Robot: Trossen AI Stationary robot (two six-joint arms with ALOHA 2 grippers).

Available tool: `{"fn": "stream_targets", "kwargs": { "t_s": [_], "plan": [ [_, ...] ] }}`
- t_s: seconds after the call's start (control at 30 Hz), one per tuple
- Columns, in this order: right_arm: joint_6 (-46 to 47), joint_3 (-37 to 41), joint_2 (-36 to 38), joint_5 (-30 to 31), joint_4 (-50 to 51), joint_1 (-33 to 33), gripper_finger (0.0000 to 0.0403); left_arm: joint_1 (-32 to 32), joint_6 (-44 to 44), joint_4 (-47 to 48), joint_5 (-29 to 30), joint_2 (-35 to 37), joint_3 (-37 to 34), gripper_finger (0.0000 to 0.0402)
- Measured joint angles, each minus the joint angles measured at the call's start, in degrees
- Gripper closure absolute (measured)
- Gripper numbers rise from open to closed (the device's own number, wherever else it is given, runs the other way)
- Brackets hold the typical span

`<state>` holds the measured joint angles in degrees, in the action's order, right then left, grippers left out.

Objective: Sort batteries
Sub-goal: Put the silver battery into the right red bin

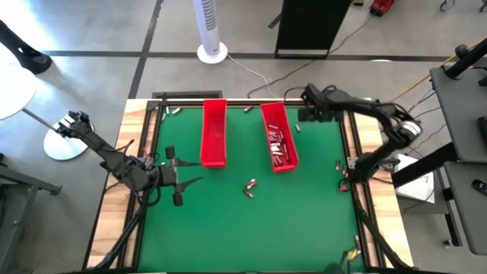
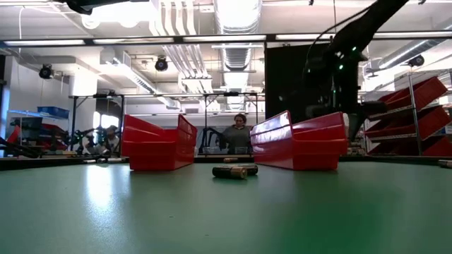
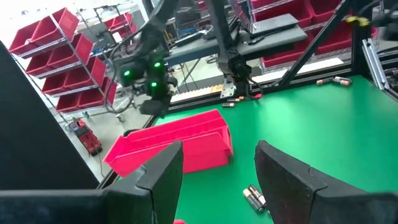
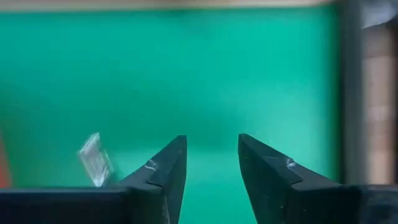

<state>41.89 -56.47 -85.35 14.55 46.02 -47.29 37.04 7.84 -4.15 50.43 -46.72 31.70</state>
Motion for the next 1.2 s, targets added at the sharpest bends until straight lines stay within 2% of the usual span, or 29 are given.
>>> {"fn": "stream_targets", "kwargs": {
  "t_s": [0.3,0.57,0.7,0.97,1.07,1.2],
  "plan": [
    [5.1,10.8,12.8,-2.4,-0.9,19.6,0.0258,0.0,0.6,-2.9,0.0,0.0,0.0,0.0222],
    [8.3,11.9,14.1,-4.3,-4.7,32.6,0.0279,0.0,0.9,-4.6,0.0,0.0,0.1,0.0222],
    [6.8,11.9,12.6,-5.1,-9.3,35.2,0.0281,0.0,0.9,-5.6,0.0,0.0,0.1,0.0222],
    [0.3,11.9,12.1,-4.1,-16.1,34.9,0.0258,-0.1,0.2,-6.4,0.0,-0.7,0.1,0.0222],
    [-2.4,11.9,12.1,-7.2,-23.0,34.9,0.0249,-0.2,0.6,-7.5,0.0,-1.5,0.1,0.0222],
    [-3.4,11.9,12.2,-5.2,-22.6,34.3,0.024,-0.5,0.6,-9.3,0.0,-2.4,0.1,0.0222]
  ]
}}
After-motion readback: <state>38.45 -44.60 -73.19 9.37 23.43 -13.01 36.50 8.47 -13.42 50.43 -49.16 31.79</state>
